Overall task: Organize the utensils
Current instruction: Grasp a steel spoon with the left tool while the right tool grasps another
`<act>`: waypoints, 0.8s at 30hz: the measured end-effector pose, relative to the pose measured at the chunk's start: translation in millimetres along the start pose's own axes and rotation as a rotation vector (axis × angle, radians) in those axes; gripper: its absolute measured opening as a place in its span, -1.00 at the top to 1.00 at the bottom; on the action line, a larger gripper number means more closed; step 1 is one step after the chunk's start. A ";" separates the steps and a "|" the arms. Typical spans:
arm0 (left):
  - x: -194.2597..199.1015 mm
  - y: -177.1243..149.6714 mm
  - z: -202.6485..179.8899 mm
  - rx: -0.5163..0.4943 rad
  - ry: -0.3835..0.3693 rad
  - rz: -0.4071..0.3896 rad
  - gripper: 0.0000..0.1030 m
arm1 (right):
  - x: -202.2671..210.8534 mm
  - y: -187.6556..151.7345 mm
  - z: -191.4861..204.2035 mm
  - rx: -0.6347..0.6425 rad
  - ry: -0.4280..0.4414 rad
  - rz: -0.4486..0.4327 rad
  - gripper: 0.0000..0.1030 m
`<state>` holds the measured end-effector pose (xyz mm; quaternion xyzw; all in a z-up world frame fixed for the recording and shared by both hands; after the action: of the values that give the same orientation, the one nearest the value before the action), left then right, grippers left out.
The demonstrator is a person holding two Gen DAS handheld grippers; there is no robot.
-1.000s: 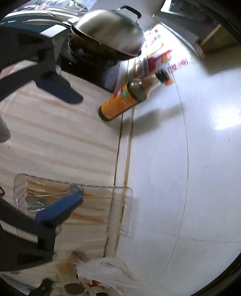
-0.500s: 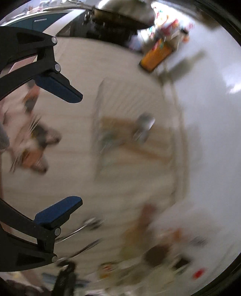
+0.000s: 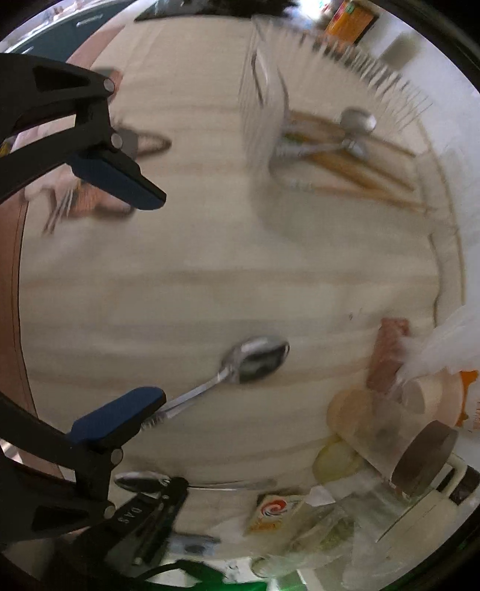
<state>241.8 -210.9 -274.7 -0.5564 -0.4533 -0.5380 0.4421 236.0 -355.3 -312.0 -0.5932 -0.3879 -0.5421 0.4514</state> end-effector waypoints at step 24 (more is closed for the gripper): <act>-40.7 16.4 -39.1 -0.130 0.044 0.026 0.92 | -2.9 -40.8 -40.9 -0.195 0.058 0.005 0.87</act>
<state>249.8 -253.7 -314.3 -0.5777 -0.4003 -0.5727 0.4219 184.9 -382.5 -310.0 -0.6191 -0.3187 -0.5932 0.4040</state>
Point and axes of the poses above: each gripper's, at about its wrist camera, not at the fingertips, and x roughly against the way its jaws point, z to its left, y to its top, the point moved 2 cm from there along -x, roughly the way its jaws point, and after that the axes turned 5 degrees about z, right-handed, at the moved point
